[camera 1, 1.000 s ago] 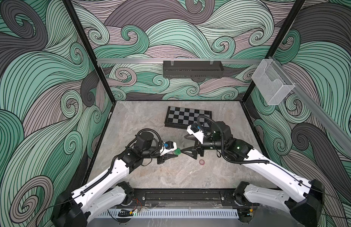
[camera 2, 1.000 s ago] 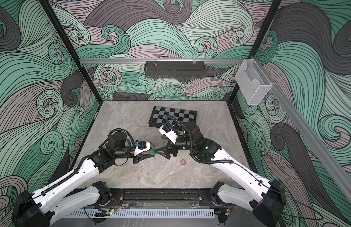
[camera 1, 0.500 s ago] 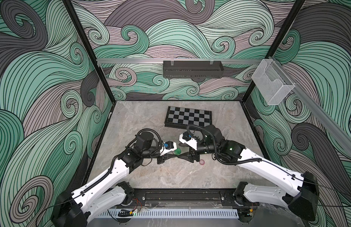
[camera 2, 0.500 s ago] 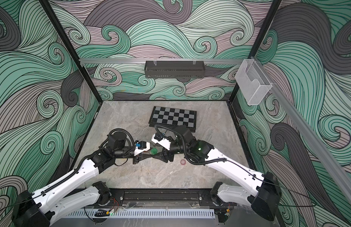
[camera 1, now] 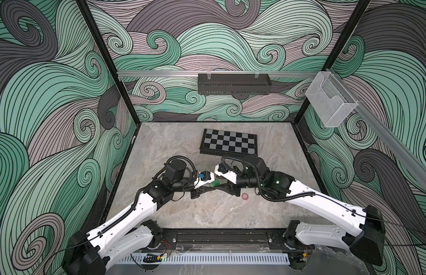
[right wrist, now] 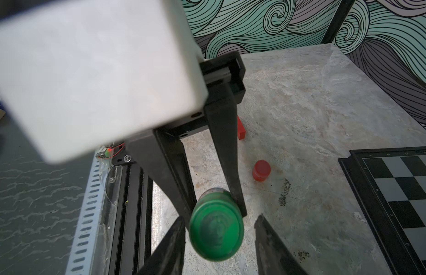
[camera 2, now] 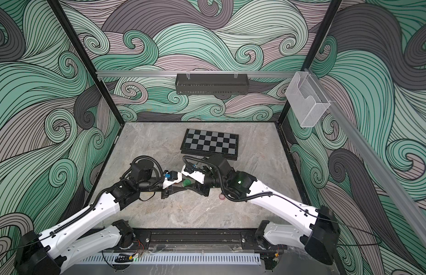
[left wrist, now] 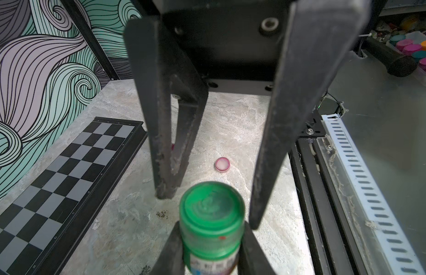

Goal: Close the paint jar lid
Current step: Screw the lid onto the paint jar.

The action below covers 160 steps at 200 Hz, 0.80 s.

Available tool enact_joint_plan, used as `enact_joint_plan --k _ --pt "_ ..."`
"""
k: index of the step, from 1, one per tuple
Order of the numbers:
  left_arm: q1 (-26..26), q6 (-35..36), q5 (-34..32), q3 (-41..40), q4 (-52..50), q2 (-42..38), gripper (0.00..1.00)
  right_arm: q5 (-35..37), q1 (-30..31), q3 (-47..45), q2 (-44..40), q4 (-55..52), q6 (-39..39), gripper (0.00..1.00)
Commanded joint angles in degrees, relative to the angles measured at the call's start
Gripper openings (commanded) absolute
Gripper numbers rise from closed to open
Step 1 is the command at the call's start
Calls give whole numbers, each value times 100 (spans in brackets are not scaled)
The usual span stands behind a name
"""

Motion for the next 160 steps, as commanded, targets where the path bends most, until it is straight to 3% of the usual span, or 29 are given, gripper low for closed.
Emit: enact_joint_plan --k 1,17,47,85,160 --pt "-31 110 105 292 -21 37 7 181 86 37 181 102 -168 42" --pt "-31 112 89 293 -29 34 7 236 118 37 241 115 -165 40" --pt "-39 116 45 290 -23 18 7 564 206 74 330 125 -34 23" --pt "-44 101 26 295 -20 41 7 575 250 38 301 235 547 12" --pt "-40 105 -97 273 32 -16 6 545 375 118 176 218 1981 7"
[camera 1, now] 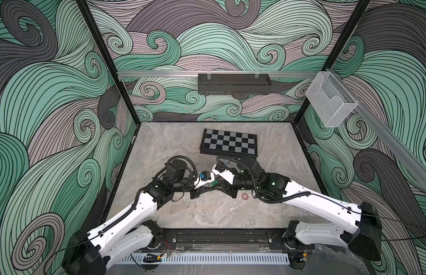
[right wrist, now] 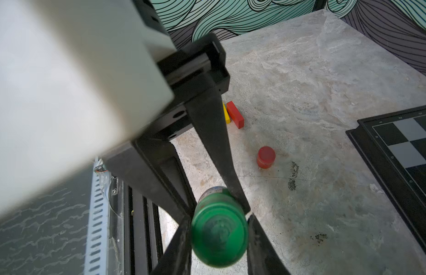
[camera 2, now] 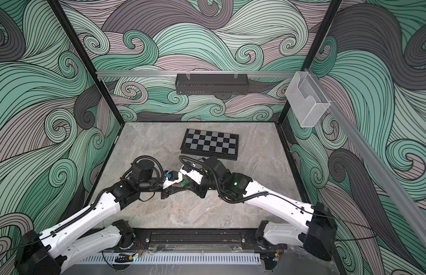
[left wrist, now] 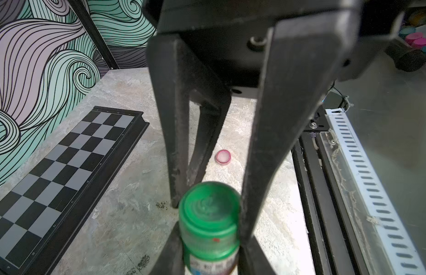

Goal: Close the paint jar lid
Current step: Screw the lid onto the paint jar.

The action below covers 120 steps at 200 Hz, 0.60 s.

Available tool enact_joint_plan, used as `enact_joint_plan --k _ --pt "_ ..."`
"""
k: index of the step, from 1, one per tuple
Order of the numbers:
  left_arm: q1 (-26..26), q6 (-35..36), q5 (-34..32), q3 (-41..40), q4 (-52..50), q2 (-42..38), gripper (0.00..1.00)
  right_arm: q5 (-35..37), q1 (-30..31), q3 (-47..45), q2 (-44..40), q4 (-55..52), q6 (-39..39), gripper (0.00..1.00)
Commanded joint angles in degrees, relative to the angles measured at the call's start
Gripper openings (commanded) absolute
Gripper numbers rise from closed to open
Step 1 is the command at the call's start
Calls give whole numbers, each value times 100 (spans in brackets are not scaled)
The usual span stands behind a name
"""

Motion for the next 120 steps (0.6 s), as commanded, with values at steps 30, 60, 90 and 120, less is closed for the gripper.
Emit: enact_joint_plan --k 30,60,90,120 --pt "-41 88 -7 262 209 -70 5 136 104 102 -30 203 1401 7" --pt "-49 71 -19 258 233 -73 5 412 130 133 -4 128 2272 7" --pt "-57 87 -58 250 238 -109 3 540 182 118 56 197 2749 7" --pt "-57 79 -107 221 281 -161 1 516 235 213 111 135 2786 11"
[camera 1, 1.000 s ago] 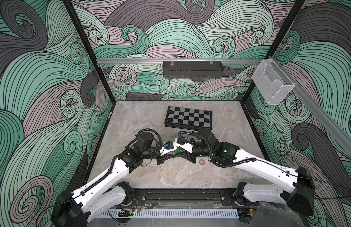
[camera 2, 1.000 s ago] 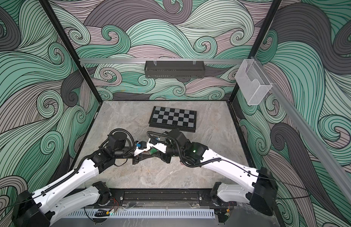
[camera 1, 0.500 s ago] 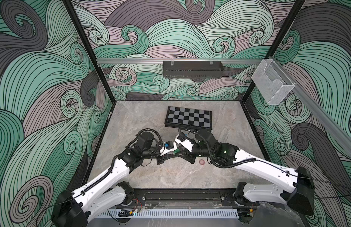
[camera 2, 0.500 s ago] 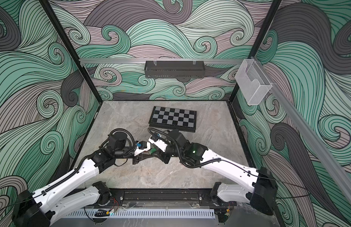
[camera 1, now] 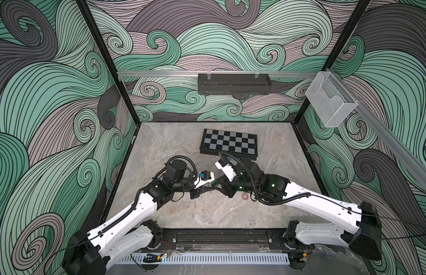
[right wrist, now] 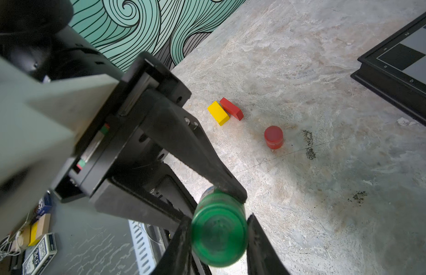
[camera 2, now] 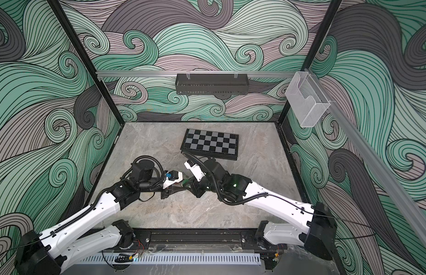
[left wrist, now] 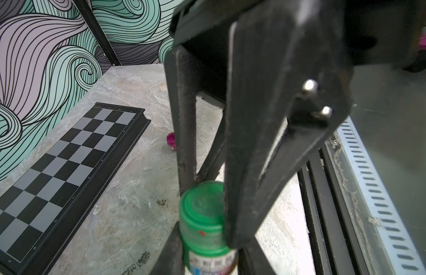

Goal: Close the paint jar lid
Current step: Screw the lid onto the paint jar.

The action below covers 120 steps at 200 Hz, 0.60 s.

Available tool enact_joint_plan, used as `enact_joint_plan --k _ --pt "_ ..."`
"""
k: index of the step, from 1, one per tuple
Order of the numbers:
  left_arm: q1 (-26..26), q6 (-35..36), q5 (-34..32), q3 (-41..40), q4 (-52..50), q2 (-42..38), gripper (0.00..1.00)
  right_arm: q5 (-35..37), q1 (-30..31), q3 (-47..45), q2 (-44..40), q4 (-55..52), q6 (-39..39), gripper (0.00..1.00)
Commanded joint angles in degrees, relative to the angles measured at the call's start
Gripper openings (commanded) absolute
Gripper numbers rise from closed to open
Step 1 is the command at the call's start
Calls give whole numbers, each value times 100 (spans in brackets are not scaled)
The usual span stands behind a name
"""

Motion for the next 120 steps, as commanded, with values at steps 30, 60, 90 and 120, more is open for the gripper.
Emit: enact_joint_plan --k 30,60,90,120 --pt "-75 143 -13 230 291 -163 1 -81 54 250 94 168 252 17" --pt "-75 141 -4 231 304 -171 1 -251 52 307 0 45 -435 38" --pt "-82 130 44 233 297 -164 1 -633 25 344 -298 -313 -1688 64" --pt "-84 182 240 263 184 -132 1 -946 -78 104 -904 -685 -3039 84"
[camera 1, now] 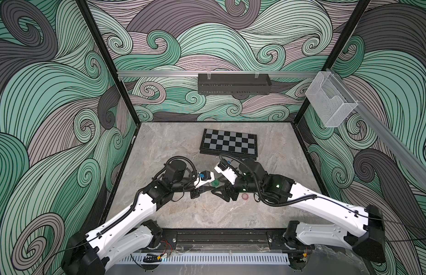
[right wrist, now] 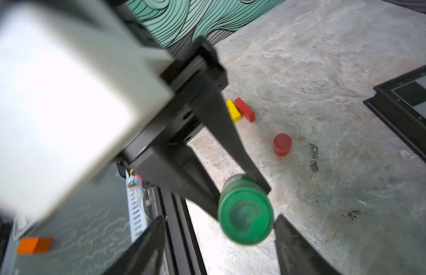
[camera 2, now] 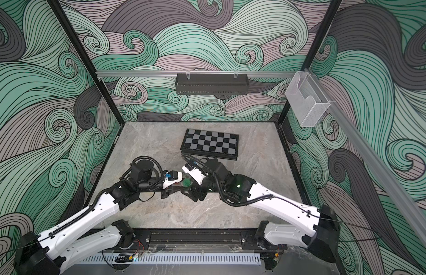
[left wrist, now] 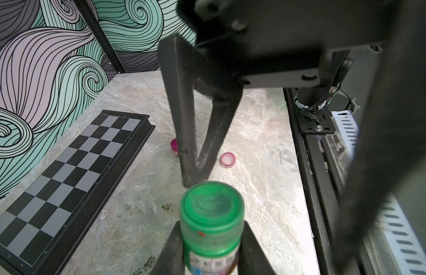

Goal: Close the paint jar lid
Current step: Screw the lid onto the paint jar.

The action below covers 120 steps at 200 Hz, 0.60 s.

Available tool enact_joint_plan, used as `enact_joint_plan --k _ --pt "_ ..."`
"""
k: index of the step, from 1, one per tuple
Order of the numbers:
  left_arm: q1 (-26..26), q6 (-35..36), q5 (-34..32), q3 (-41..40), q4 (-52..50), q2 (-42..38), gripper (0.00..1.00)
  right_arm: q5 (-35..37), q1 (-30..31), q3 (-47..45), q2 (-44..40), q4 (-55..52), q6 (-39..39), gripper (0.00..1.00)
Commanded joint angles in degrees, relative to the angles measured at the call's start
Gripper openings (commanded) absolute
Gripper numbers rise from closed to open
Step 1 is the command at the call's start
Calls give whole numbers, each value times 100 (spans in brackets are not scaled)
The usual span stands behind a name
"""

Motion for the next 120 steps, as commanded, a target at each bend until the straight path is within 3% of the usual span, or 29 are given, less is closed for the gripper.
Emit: enact_joint_plan --k 1,20,60,120 --pt "-55 158 289 265 77 -54 1 -434 -85 -19 -450 -212 -1436 84" --pt "-55 176 487 294 6 -21 2 -646 -223 -199 -778 -175 -1876 90" --pt "-55 184 903 326 -78 33 2 -1090 -487 -247 -850 -244 -2565 89" --pt "-55 230 1052 398 -235 116 2 -1077 -500 21 -171 -50 -2821 71"
